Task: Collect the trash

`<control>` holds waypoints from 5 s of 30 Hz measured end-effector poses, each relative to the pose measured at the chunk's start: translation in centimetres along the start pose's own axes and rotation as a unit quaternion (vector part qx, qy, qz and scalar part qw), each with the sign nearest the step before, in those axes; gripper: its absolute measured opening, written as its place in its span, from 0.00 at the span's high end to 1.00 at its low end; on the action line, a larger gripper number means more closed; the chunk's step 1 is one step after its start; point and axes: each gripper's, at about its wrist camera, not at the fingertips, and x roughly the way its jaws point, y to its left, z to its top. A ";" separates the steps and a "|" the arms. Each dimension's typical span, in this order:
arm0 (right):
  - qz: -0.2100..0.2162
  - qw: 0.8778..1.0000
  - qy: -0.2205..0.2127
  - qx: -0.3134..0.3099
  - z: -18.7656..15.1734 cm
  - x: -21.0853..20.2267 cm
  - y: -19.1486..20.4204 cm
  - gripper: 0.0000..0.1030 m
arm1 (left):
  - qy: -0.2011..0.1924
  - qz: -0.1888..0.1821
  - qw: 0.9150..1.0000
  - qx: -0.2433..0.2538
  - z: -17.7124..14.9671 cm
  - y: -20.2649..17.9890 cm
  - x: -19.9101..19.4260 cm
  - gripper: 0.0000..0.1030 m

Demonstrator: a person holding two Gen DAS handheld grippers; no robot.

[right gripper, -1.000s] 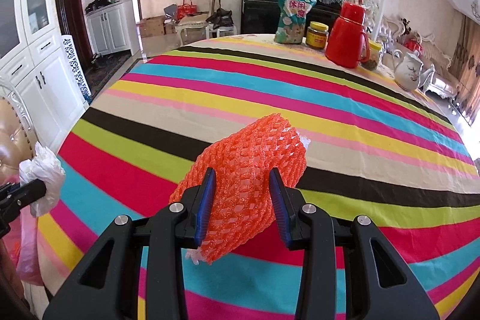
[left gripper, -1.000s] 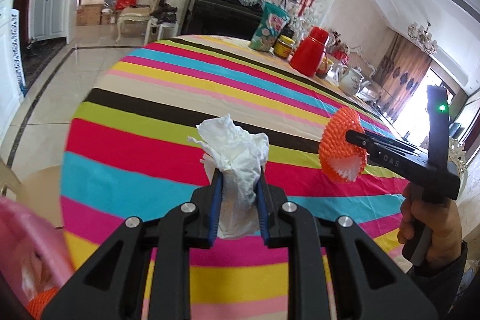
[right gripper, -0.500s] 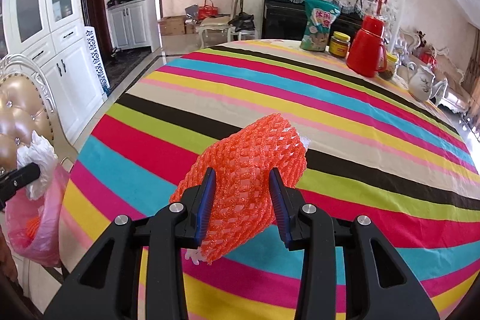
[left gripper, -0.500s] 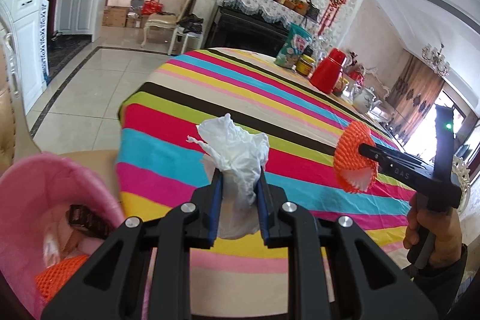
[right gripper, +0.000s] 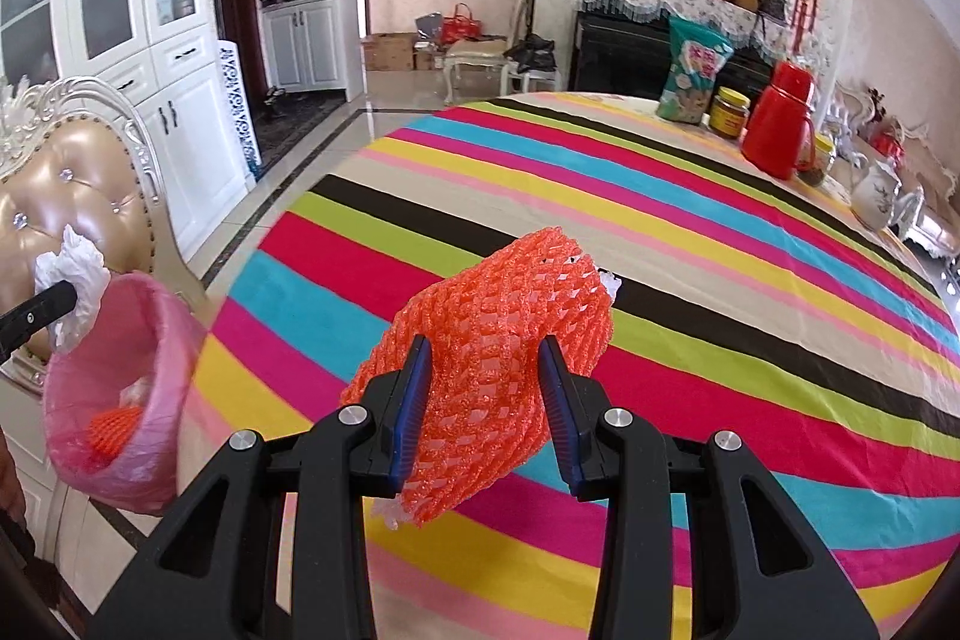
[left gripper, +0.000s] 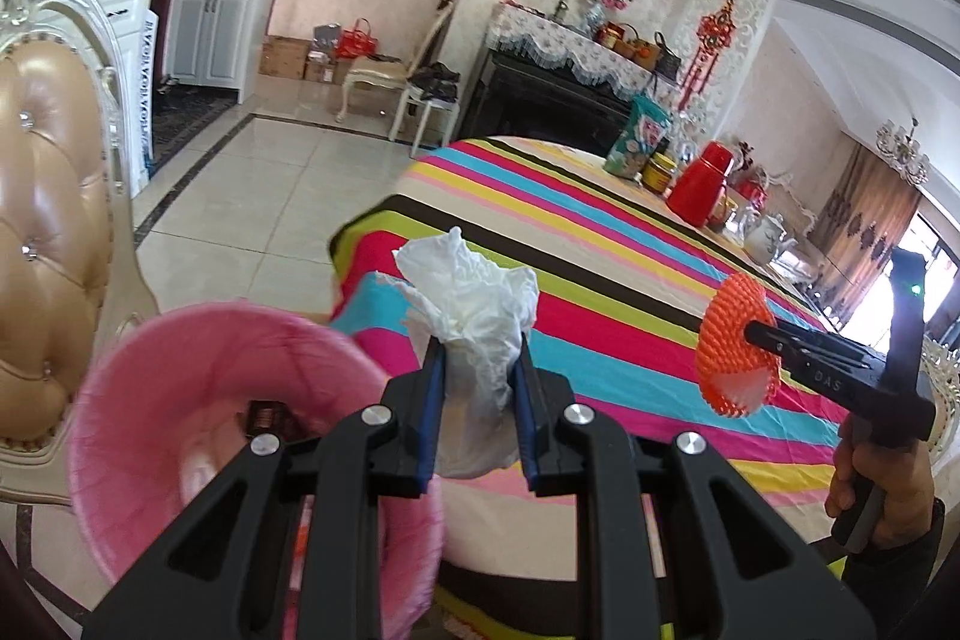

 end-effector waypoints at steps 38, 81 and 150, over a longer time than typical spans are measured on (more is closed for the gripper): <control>0.126 0.988 -0.005 -0.090 0.6 -0.9 16.8 0.64 | -0.032 0.066 0.997 -0.036 -1.4 7.6 -6.5 0.79; 0.176 0.972 0.026 -0.153 -0.7 4.0 25.9 0.39 | -0.026 0.085 0.993 -0.082 -2.0 12.3 -5.4 0.57; 0.180 0.978 -0.007 -0.107 -7.0 -0.3 22.2 0.14 | 0.038 0.164 0.985 -0.027 -8.6 8.8 -8.8 0.05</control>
